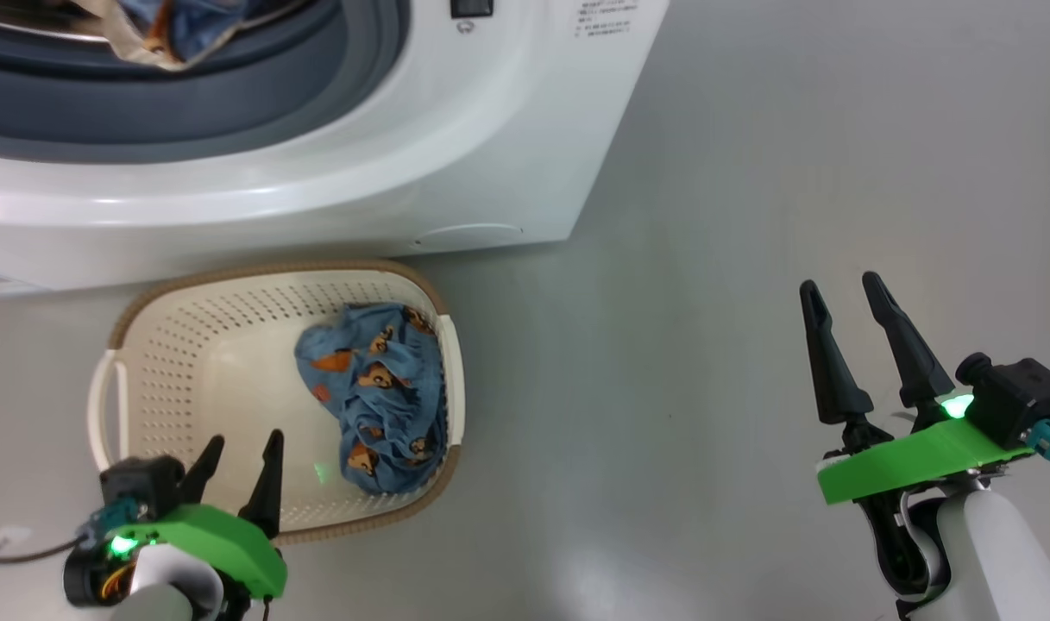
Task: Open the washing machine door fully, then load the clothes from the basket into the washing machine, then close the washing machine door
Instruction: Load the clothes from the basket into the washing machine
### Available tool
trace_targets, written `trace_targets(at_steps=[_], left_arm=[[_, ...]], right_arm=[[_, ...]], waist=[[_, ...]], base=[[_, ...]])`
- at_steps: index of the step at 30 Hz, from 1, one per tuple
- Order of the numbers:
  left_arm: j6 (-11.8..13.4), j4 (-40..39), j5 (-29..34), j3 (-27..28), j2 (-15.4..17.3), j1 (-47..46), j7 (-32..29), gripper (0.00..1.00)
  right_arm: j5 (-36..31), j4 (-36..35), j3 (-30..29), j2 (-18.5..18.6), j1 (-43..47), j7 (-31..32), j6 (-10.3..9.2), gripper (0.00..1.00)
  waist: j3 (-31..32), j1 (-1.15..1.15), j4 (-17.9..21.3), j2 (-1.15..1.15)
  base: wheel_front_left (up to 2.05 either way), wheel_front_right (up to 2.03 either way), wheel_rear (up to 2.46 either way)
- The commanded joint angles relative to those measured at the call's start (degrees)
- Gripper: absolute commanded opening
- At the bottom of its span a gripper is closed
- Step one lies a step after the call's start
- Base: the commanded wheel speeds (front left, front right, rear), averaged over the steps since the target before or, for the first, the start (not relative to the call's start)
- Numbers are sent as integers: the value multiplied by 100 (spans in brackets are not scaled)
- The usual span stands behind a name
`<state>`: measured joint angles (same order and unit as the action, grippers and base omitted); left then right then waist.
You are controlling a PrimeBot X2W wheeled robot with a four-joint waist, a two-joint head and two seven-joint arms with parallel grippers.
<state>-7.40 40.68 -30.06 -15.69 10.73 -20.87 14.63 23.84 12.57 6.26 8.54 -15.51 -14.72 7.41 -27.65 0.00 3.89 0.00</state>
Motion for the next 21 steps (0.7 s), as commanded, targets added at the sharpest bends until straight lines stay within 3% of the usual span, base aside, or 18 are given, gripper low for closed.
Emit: trace_targets(at_steps=[1, 21], left_arm=[[-9, 77, -126, -35, 227, -208, 37, 100], [-9, 824, -1489, -1825, 595, -1570, 37, 100]], right_arm=[[-89, -139, 174, -38, -65, -28, 8, 100], [-212, -348, 272, -171, -643, -28, 8, 100]], waist=[[-282, 0, 150, 0], [-1391, 0, 401, 0]], base=[[0, 0, 0], [0, 0, 0]])
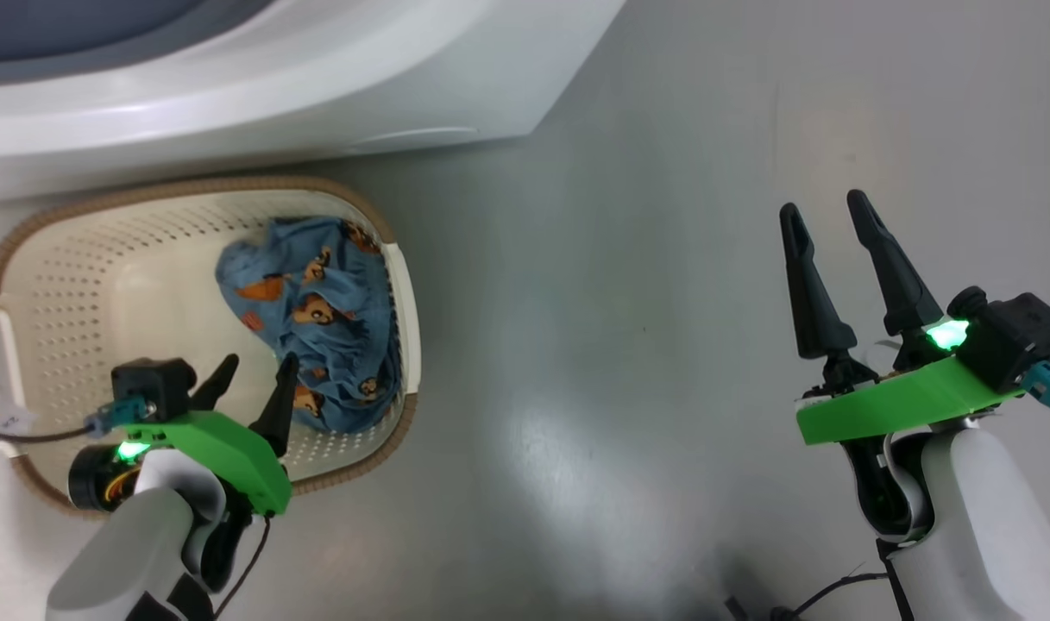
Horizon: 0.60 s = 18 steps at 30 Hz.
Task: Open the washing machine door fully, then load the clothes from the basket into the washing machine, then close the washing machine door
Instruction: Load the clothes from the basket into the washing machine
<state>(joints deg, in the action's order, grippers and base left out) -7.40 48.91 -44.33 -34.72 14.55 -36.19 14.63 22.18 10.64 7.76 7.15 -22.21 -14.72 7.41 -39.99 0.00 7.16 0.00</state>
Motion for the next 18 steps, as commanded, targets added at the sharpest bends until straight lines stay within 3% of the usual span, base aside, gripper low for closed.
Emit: trace_targets(at_steps=[1, 18], left_arm=[[-9, 38, -156, -48, 242, -95, 37, 100], [-9, 245, -1701, -1780, 707, -977, 37, 100]], right_arm=[[-53, -168, 123, -35, 9, -28, 8, 100], [-105, -312, 189, -106, -211, -28, 8, 100]], waist=[[-201, 0, 87, 0], [-716, 0, 315, 0]], base=[[0, 0, 0], [0, 0, 0]])
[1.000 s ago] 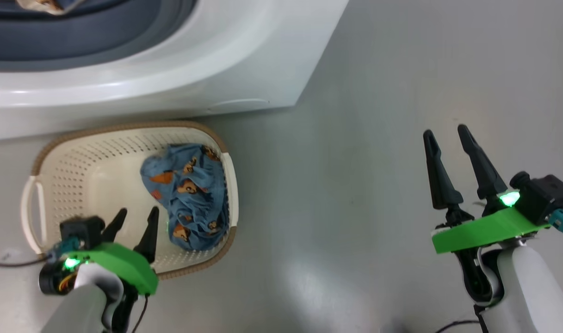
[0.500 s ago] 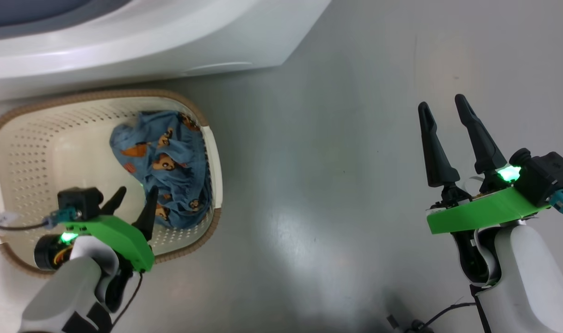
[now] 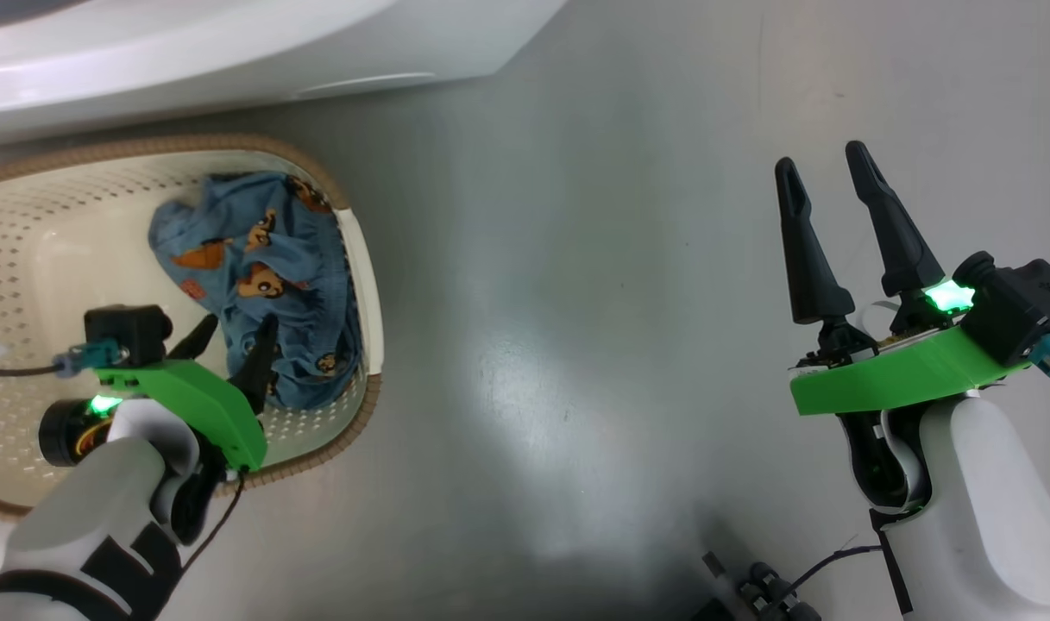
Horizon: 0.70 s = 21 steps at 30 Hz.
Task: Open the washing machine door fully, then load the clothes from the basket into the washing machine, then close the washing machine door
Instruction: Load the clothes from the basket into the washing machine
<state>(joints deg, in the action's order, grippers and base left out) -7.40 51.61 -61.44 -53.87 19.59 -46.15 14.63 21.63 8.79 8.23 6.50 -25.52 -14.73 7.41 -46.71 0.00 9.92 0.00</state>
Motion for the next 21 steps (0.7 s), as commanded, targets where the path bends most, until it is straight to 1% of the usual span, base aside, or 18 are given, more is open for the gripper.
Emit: trace_targets(at_steps=[1, 3, 11, 21], left_arm=[[-9, -47, -100, 26, 230, -20, 35, 100], [-9, -106, -349, -146, 286, -90, 23, 100], [-9, -147, -1009, -767, 474, -408, 7, 100], [-9, -305, -1729, -1268, 624, -693, -155, 100]], right_arm=[[-54, -135, 143, -48, 115, -27, 8, 100], [-64, -150, 145, -60, 105, -27, 8, 100], [-90, -217, 155, -76, 37, -27, 8, 100], [-154, -305, 167, -78, -10, -27, 8, 100]], waist=[[-64, 0, 48, 0], [-114, 0, 66, 0], [-319, 0, 129, 0], [-492, 0, 185, 0]], base=[[0, 0, 0], [0, 0, 0], [0, 0, 0], [0, 0, 0]])
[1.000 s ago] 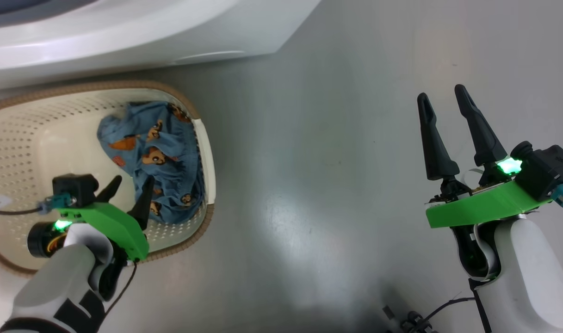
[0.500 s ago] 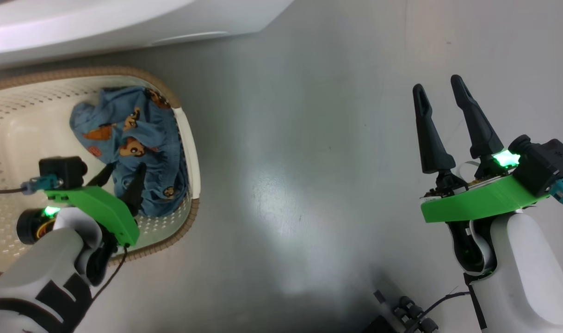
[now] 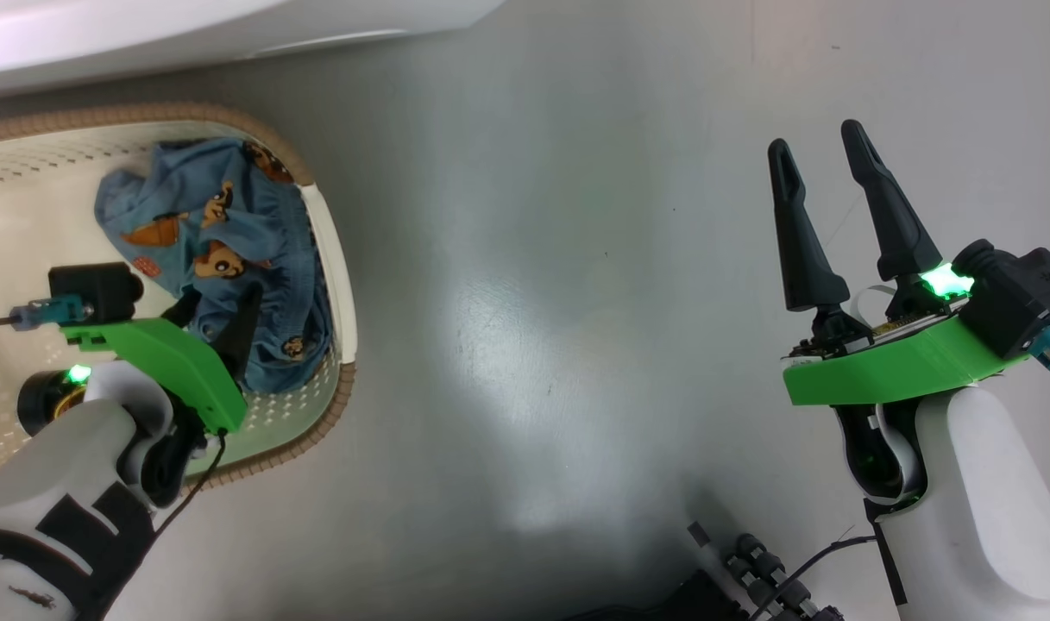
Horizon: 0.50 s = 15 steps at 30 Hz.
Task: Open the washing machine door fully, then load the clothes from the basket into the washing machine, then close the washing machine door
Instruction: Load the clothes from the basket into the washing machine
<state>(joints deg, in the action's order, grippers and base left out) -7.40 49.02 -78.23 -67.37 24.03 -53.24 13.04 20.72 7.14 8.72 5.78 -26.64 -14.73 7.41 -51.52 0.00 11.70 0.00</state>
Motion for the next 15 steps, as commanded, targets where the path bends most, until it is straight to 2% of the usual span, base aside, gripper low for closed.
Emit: trace_targets(at_steps=[1, 2, 3, 4, 5, 6, 15], left_arm=[[-9, -72, -121, 49, 187, -3, -12, 100], [-9, -100, -189, 18, 194, -25, -31, 100], [-9, -117, -240, -17, 204, -47, -36, 74], [-9, -127, -282, -52, 213, -68, -35, 34], [-9, -133, -322, -81, 218, -87, -31, 9], [-9, -144, -375, -97, 218, -99, -21, 0], [-9, -203, -615, -214, 141, -61, 112, 0]], right_arm=[[-67, -145, 119, -4, 101, -27, 8, 100], [-72, -150, 119, 0, 100, -27, 8, 100], [-76, -154, 118, 4, 100, -27, 8, 100], [-79, -157, 119, 6, 101, -27, 8, 100], [-83, -159, 118, 8, 101, -27, 8, 100], [-86, -160, 116, 10, 103, -27, 8, 100], [-95, -120, 87, 12, 150, -27, 8, 100]], waist=[[-19, 0, 9, 0], [-26, 0, 10, 0], [-29, 0, 11, 0], [-29, 0, 13, 0], [-26, 0, 14, 0], [-18, 0, 13, 0], [234, 0, -97, 0]], base=[[0, 0, 0], [0, 0, 0], [0, 0, 0], [0, 0, 0], [0, 0, 0], [0, 0, 0], [0, 0, 0]])
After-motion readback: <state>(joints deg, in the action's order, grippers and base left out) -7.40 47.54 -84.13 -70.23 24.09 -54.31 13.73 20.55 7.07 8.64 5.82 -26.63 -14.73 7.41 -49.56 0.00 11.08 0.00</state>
